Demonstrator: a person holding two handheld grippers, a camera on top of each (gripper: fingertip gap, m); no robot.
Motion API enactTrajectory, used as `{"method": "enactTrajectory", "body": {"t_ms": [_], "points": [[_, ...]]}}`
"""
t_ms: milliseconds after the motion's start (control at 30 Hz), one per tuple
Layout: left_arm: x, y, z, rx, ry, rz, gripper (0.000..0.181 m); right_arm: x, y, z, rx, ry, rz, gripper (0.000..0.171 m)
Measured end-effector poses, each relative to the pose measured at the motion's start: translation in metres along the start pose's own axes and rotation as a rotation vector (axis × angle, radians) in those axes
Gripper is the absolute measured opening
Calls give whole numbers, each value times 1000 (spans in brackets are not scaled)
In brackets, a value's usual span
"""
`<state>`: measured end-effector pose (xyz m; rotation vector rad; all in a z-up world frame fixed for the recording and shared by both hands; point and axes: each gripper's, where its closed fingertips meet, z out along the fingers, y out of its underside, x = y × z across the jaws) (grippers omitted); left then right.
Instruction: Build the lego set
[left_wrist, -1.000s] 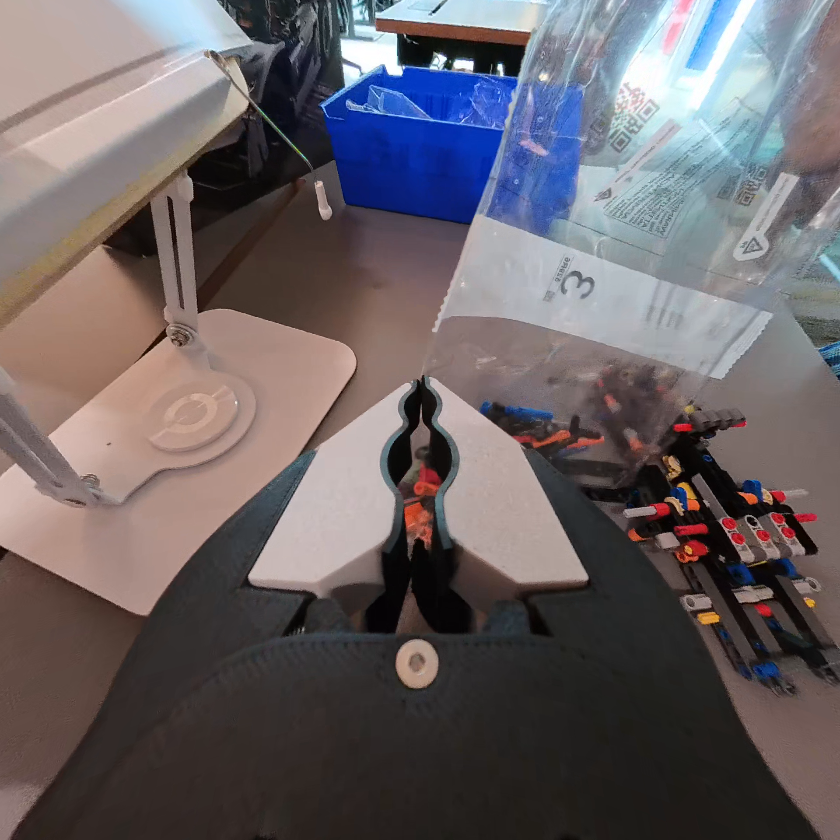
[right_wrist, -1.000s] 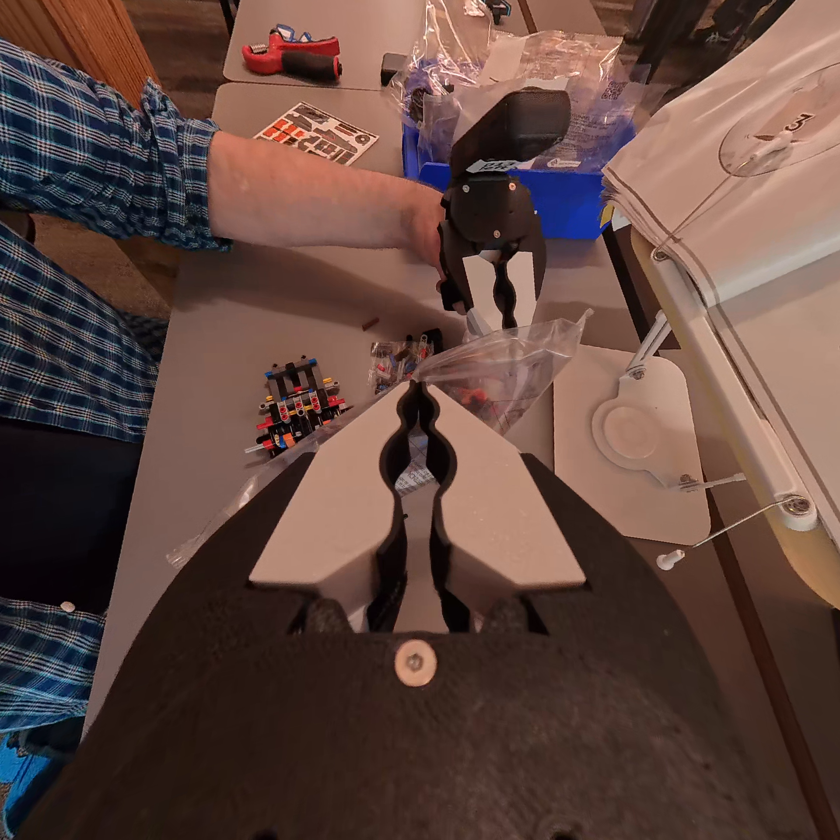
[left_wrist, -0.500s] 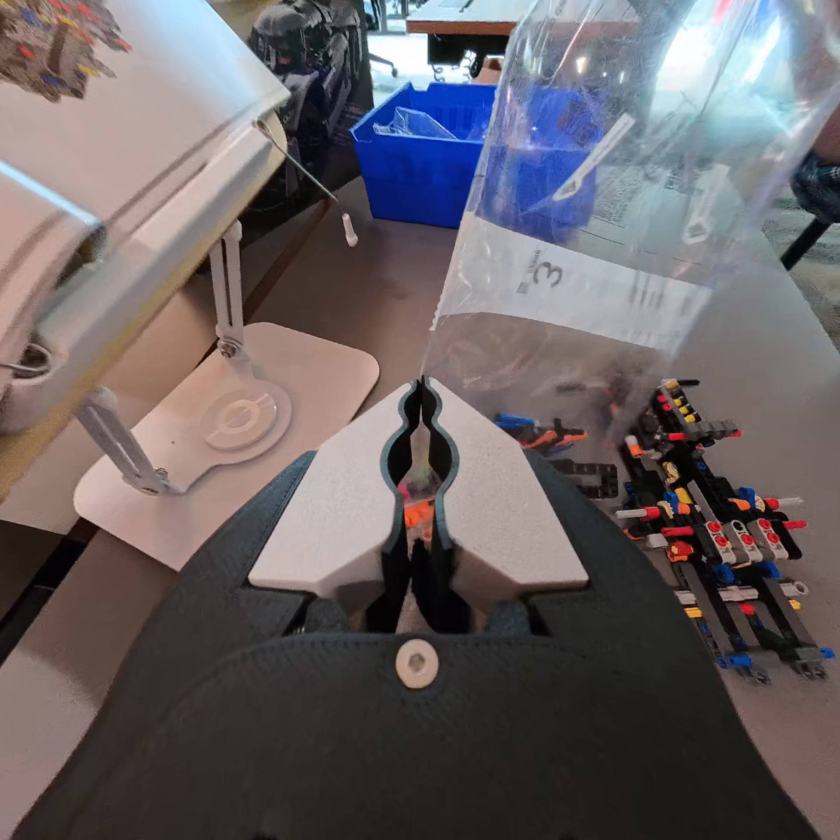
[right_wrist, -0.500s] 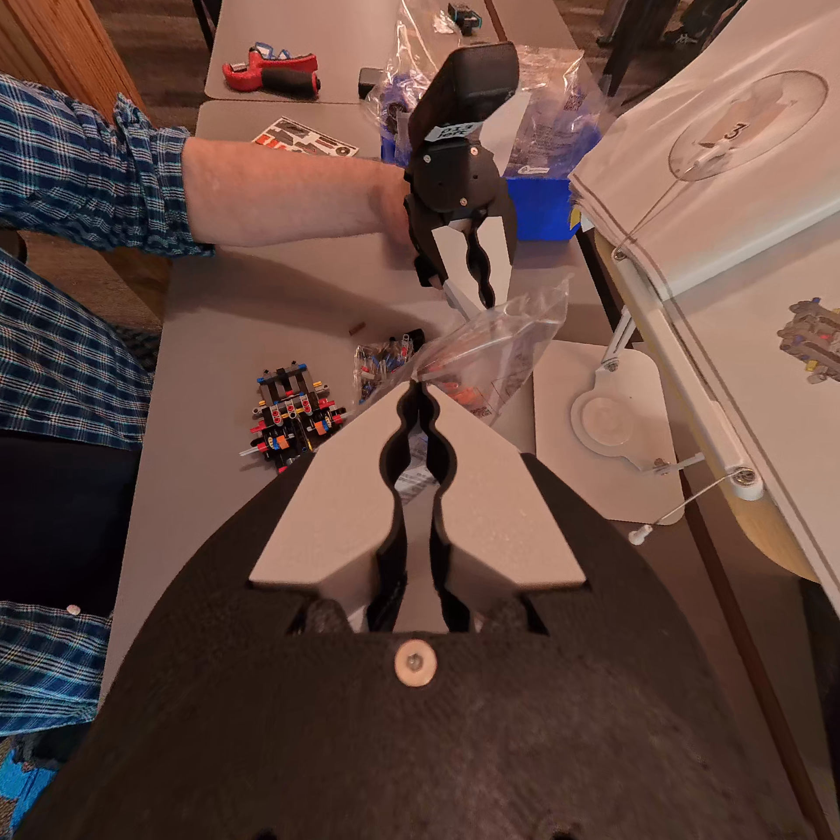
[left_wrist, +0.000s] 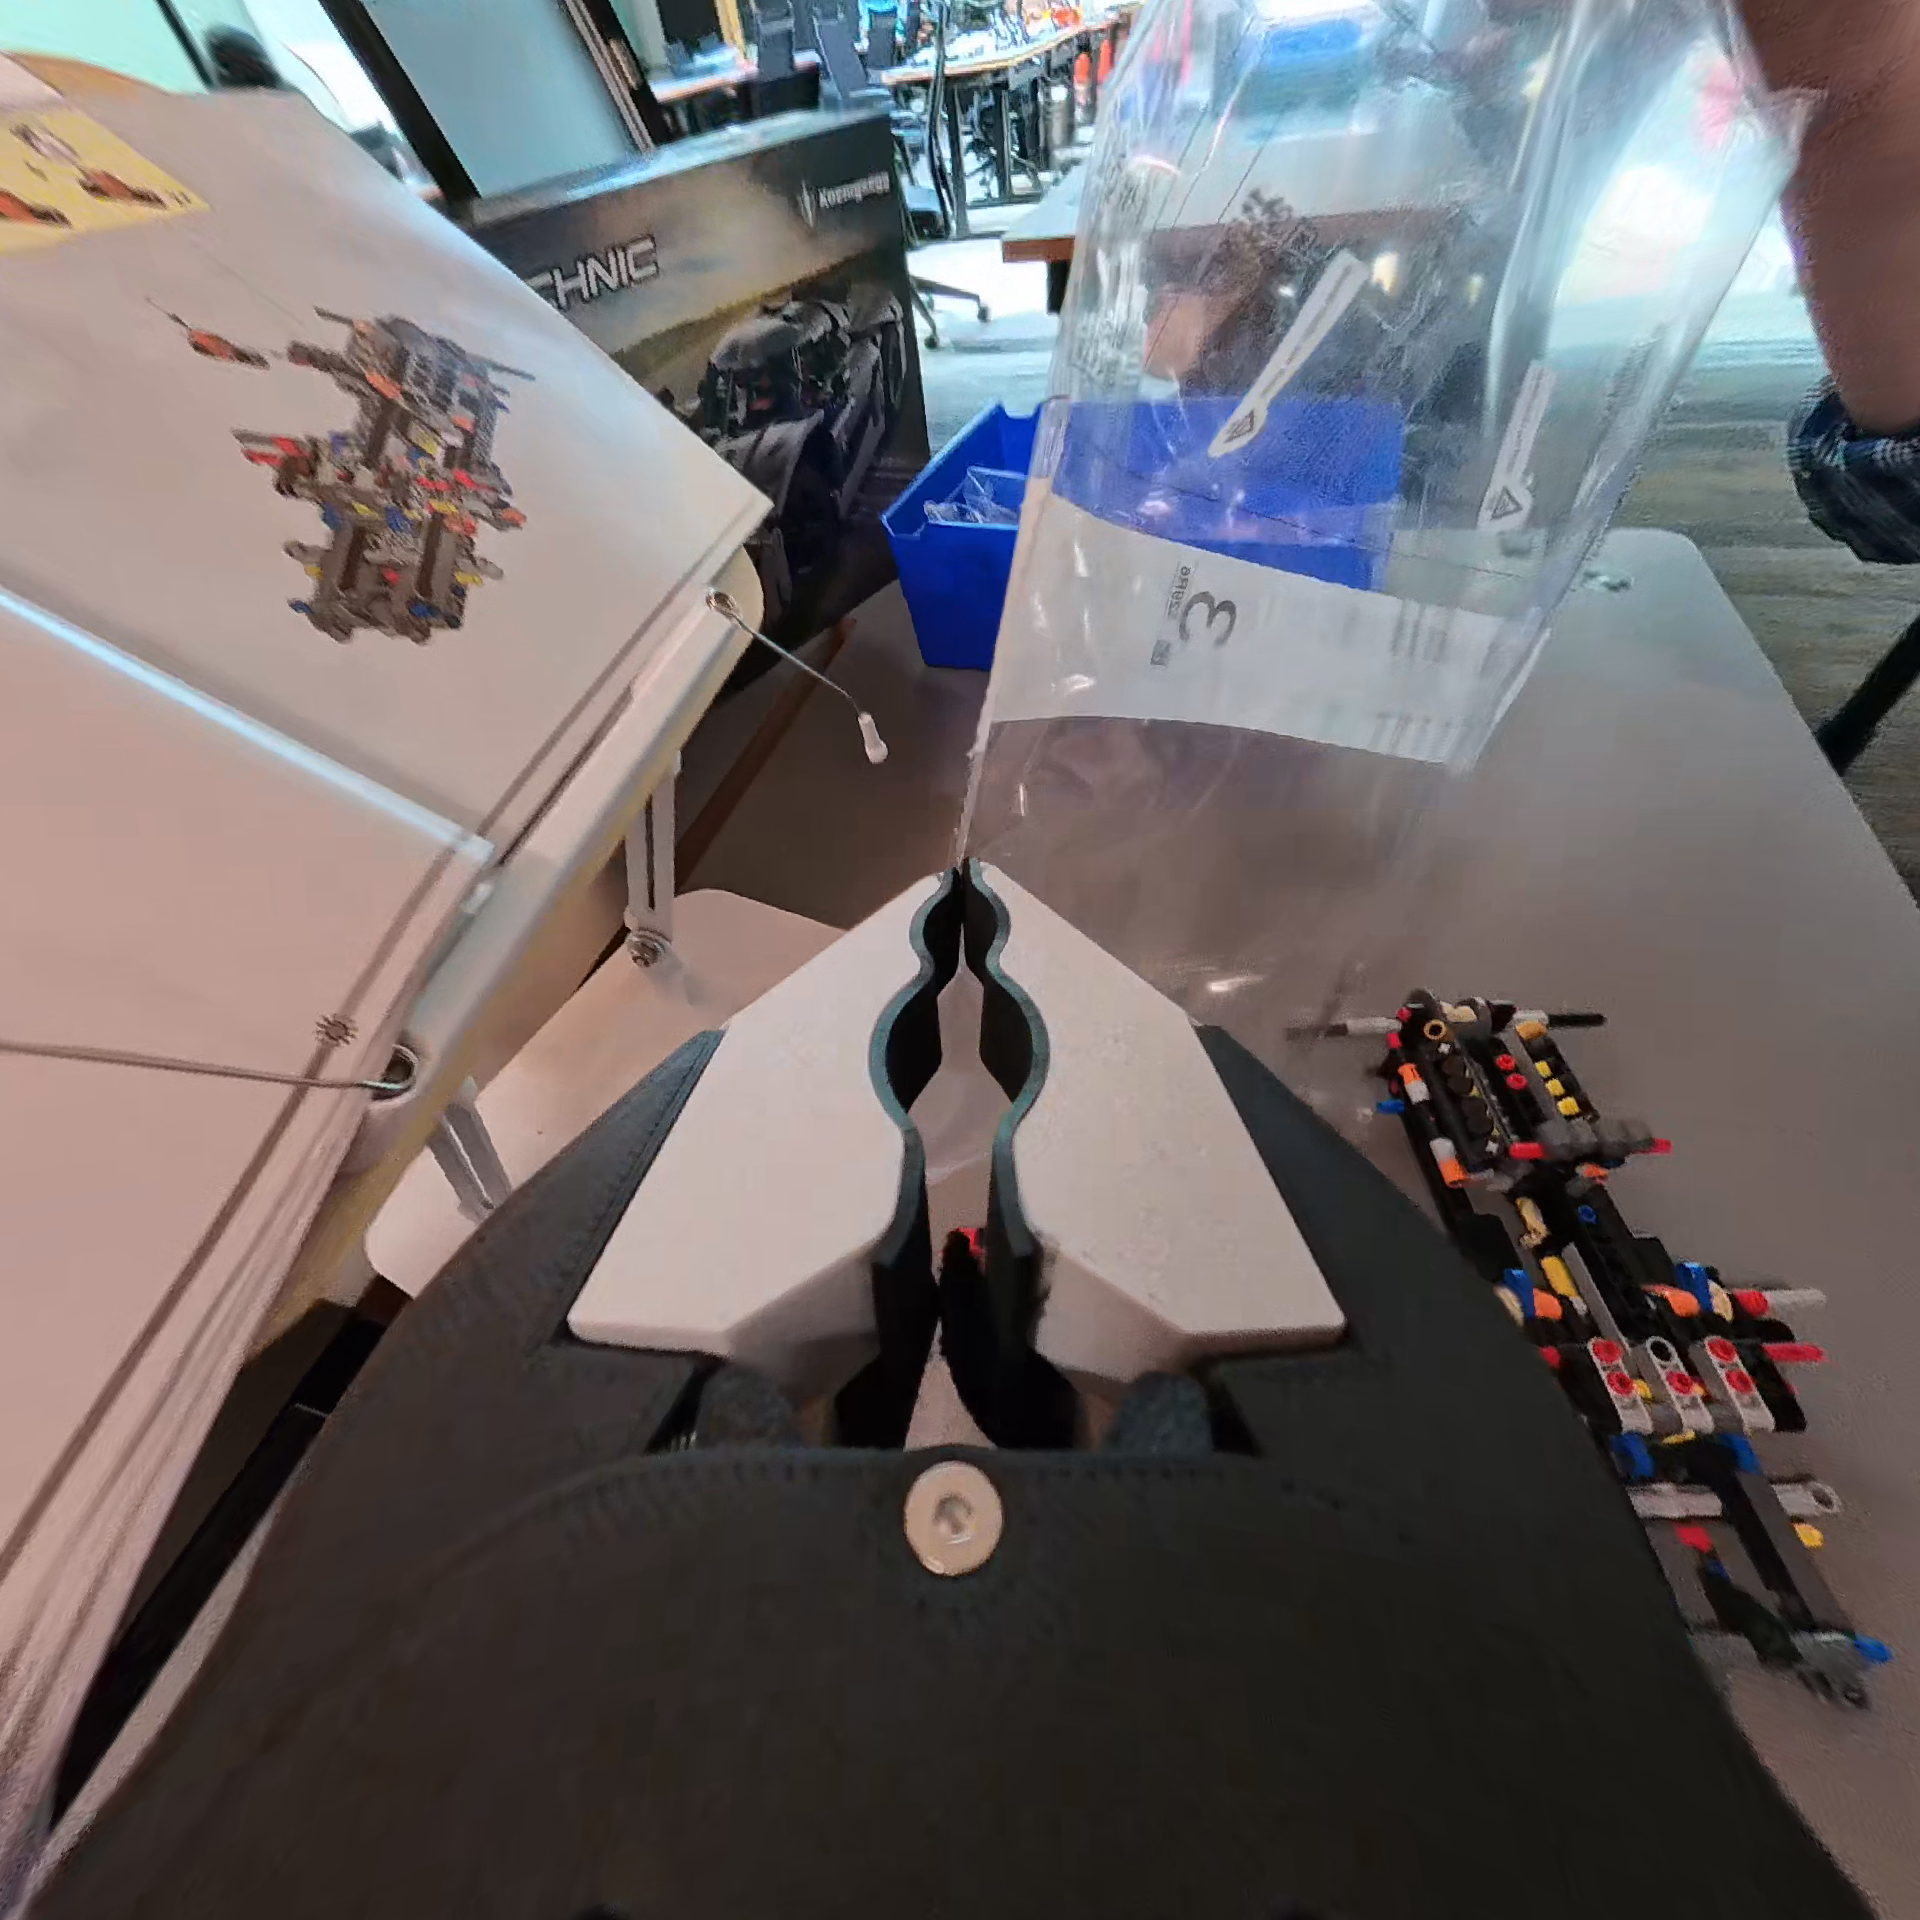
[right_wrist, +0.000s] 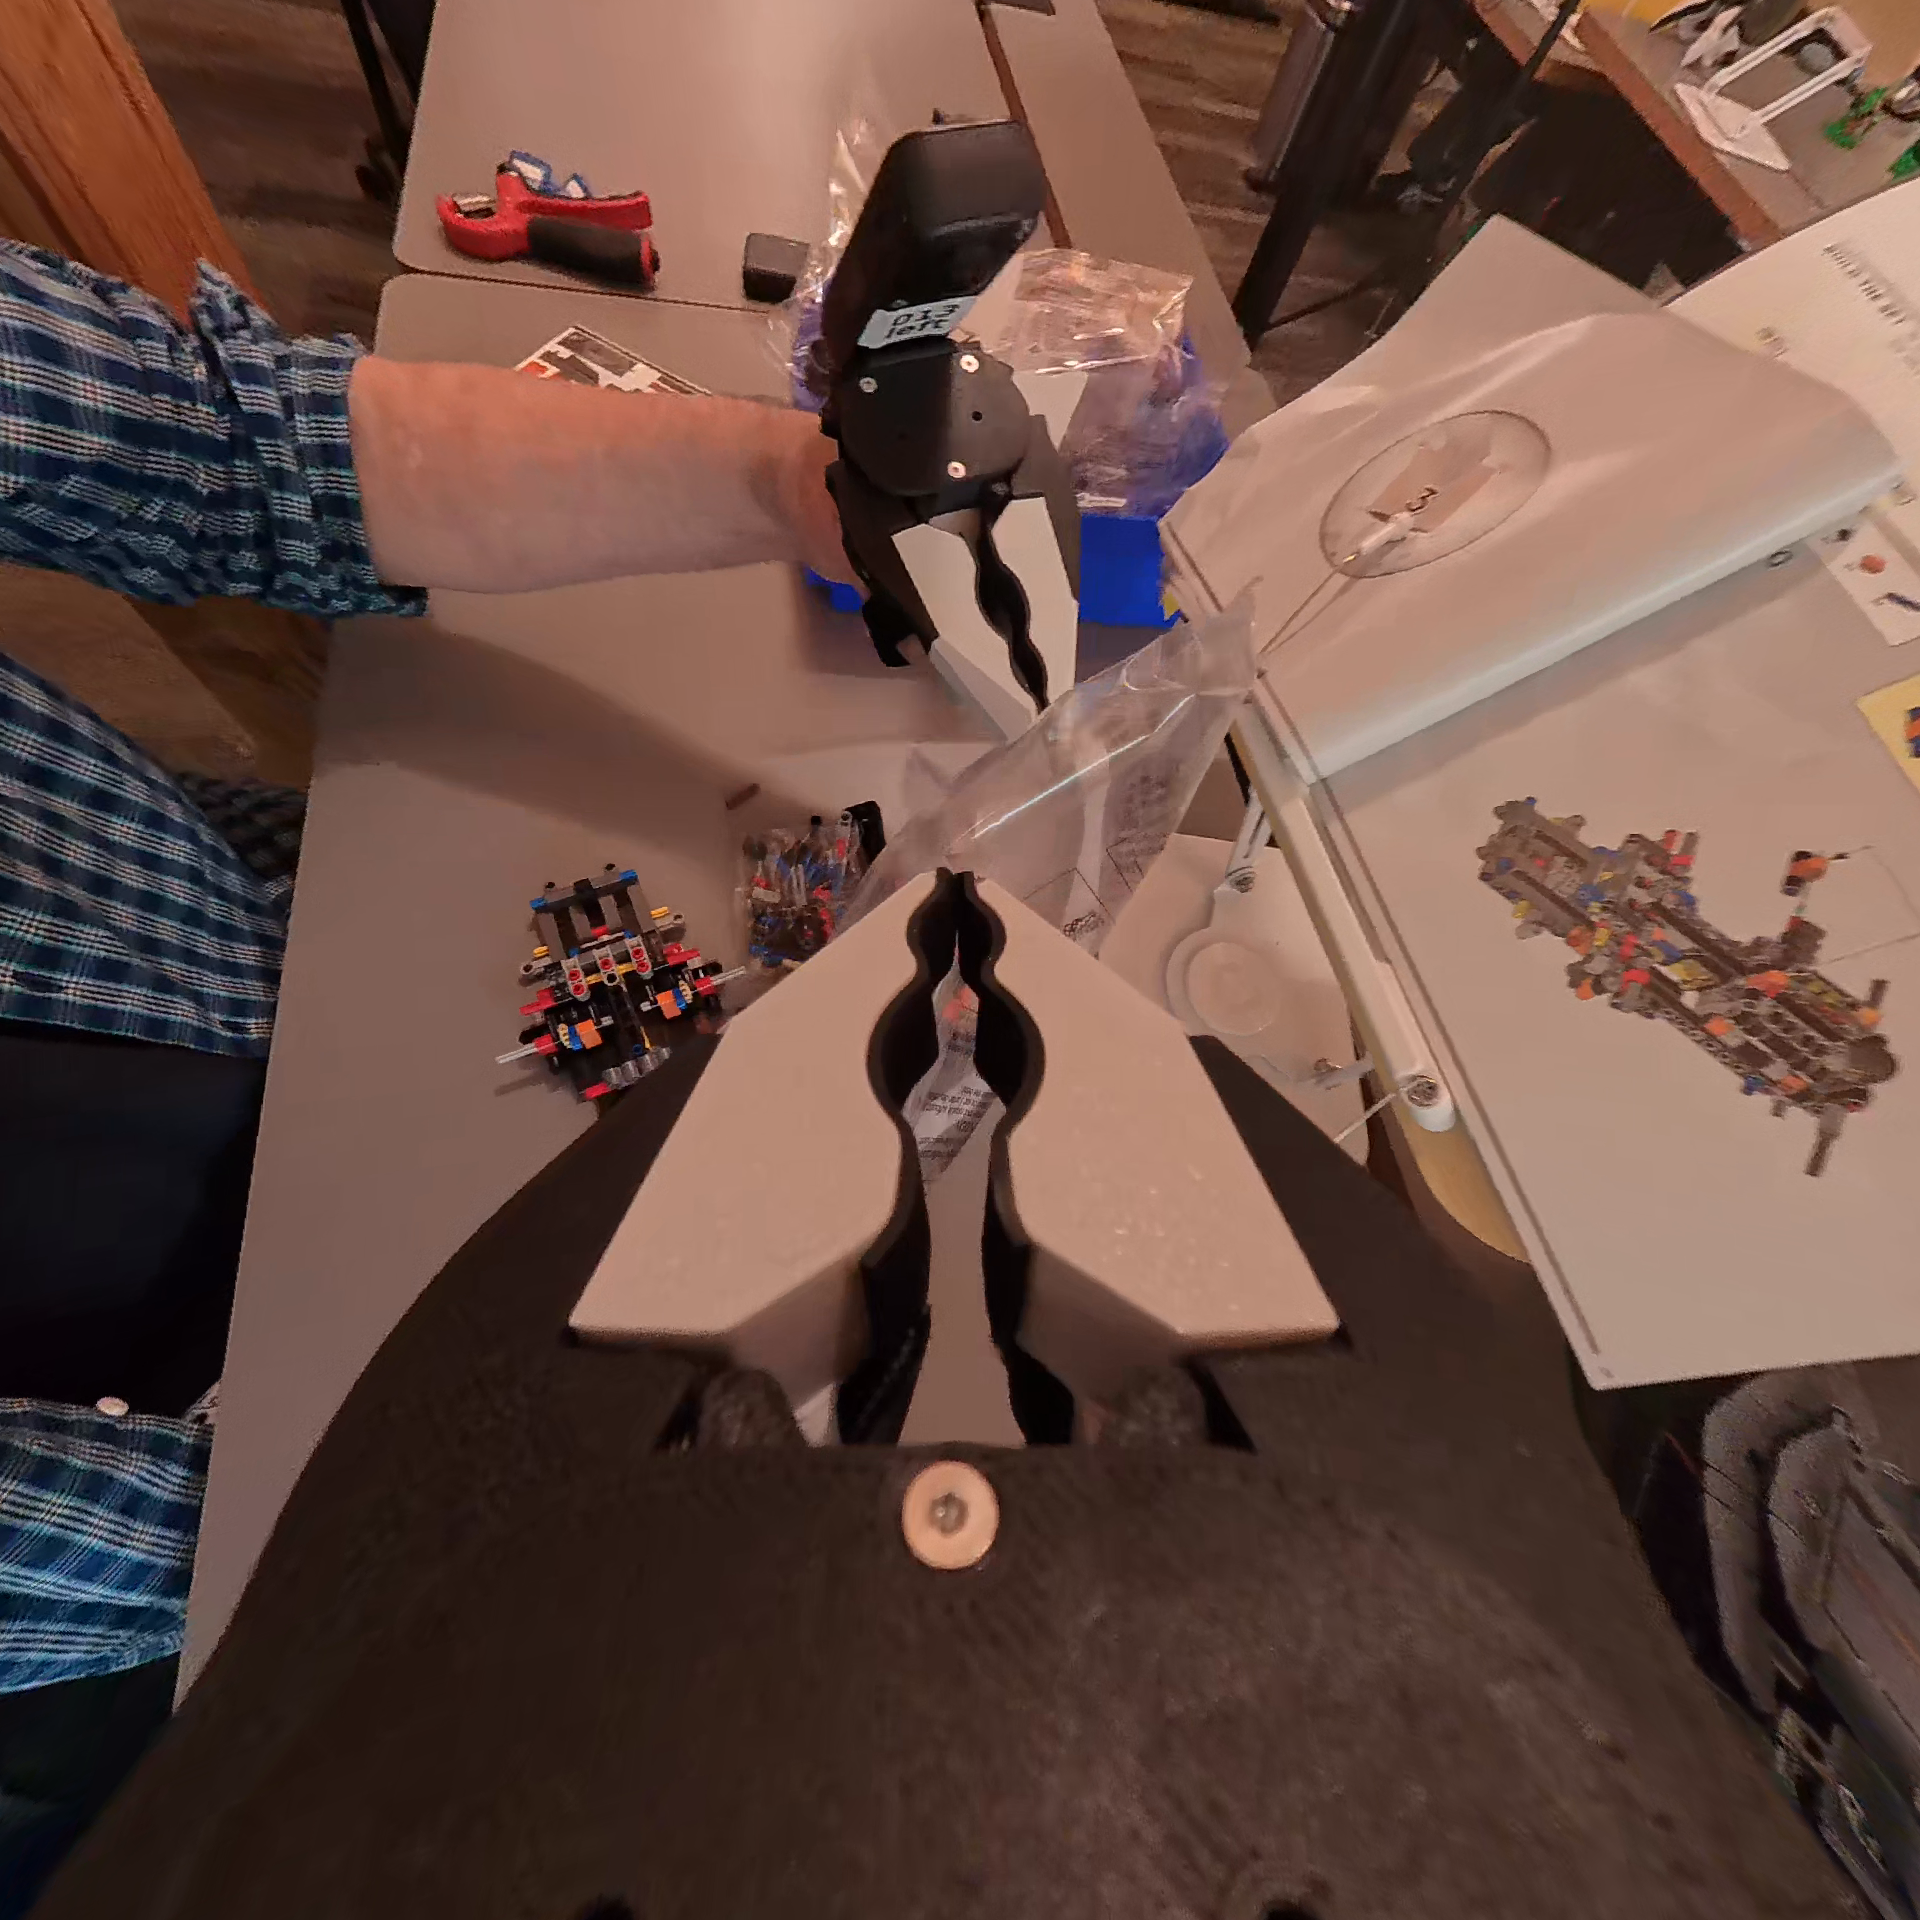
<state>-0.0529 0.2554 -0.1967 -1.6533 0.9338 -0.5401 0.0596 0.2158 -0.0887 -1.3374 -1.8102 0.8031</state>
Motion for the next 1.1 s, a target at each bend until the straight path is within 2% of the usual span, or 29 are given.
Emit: {"method": "enactTrajectory", "body": {"t_ms": [433,700,933,1100], "points": [[-1,-58,2,71,-70,42,0,36,-15,-48,-7,199,5,0],[5,-93,19,95,-81,71,0,49,-23,-82,-19,294,-14,0],[27,-135,44,139,-58,80,0,66,-26,-134,-50,436,-27,0],[67,-168,90,152,21,96,0,82,-26,-185,-149,558,-27,0]]}}
